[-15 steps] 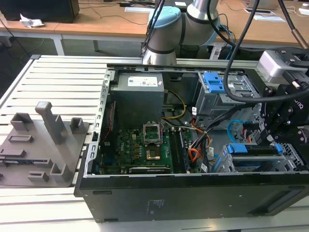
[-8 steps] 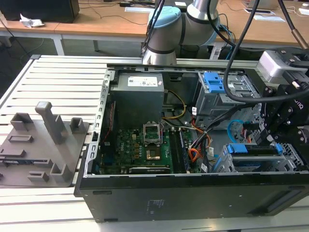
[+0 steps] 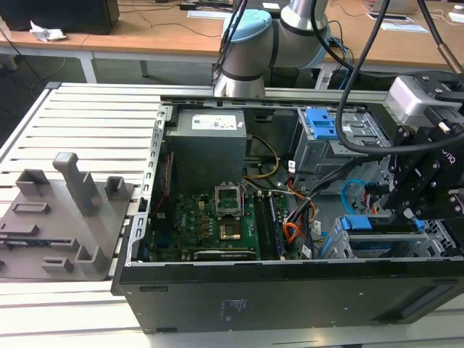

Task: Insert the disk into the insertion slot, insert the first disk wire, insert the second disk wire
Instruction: 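Insert the first disk wire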

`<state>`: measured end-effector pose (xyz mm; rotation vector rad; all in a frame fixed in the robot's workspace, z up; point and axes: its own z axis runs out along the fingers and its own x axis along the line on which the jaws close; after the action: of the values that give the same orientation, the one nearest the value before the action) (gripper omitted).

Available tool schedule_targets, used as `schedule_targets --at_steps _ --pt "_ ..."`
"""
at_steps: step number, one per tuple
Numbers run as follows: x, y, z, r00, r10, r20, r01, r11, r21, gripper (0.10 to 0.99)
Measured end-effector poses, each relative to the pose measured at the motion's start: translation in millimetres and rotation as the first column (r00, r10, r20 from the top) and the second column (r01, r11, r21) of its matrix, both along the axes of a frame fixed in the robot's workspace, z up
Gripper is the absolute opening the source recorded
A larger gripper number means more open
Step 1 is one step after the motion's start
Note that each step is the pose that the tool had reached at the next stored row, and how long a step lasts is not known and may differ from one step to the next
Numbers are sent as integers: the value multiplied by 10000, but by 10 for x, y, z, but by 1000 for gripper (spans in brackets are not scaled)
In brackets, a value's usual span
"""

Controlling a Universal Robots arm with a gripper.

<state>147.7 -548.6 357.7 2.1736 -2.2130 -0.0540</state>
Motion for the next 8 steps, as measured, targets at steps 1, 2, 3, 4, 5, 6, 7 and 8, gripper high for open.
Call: schedule_targets --at_steps 1,2,3,4,5,6,7,8 --pt "12 2 -1 10000 0 1 0 10000 1 302" --pt "27 2 -1 10000 -1 1 1 10000 -3 302" --pt "65 4 0 10000 -1 1 1 10000 -10 302" --pt "103 4 0 10000 -1 0 1 10000 -18 302" --pt "185 6 0 10000 -2 -17 2 10000 -22 302" --pt "219 7 0 10000 -1 -27 1 10000 -23 302" --pt "227 7 1 10000 1 -28 -1 10000 -23 302" --pt "227 6 12 10000 1 -28 -1 10000 -24 302"
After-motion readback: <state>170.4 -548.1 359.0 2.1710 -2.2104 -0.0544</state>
